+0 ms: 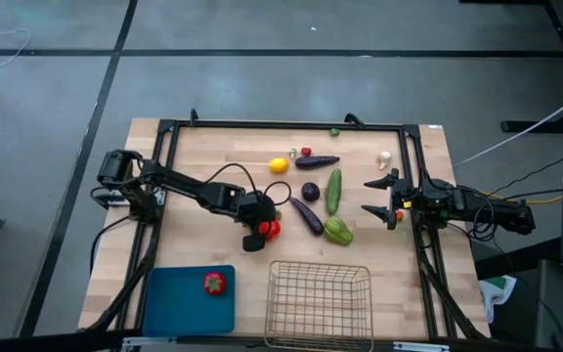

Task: Sort produce into baskets
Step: Put the tomato into the blue bin

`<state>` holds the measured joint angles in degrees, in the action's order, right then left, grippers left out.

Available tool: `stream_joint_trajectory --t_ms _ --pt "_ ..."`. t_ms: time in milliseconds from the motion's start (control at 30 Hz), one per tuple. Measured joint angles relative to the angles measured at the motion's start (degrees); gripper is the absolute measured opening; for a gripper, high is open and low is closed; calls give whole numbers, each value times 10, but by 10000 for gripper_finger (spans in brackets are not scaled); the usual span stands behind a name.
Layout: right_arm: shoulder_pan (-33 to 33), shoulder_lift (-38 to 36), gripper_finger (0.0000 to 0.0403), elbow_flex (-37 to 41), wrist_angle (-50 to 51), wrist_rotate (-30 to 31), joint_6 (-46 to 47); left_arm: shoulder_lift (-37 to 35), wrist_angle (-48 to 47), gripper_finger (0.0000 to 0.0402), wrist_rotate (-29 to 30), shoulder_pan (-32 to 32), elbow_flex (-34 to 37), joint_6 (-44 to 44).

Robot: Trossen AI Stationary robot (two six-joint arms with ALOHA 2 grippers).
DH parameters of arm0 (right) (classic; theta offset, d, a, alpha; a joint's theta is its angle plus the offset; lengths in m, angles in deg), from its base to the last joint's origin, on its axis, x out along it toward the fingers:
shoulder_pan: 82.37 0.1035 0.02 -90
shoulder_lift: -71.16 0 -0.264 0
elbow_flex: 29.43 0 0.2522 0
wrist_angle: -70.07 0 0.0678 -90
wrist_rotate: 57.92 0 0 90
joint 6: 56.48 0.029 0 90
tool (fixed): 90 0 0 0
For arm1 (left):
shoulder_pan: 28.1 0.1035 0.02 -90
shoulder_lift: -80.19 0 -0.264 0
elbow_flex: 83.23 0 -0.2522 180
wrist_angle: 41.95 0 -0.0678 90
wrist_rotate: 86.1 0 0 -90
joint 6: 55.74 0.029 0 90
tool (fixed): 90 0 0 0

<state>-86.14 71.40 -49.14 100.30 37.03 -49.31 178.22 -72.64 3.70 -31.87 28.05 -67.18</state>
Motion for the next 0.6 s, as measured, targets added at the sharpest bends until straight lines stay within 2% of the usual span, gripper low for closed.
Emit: stream_joint_trajectory --t_ms 300,600 --pt "0 0 365 0 0 0 0 -2 -16 339 -6 0 -8 9" --pt "0 0 365 0 0 0 0 0 -118 338 -6 2 -67 18"
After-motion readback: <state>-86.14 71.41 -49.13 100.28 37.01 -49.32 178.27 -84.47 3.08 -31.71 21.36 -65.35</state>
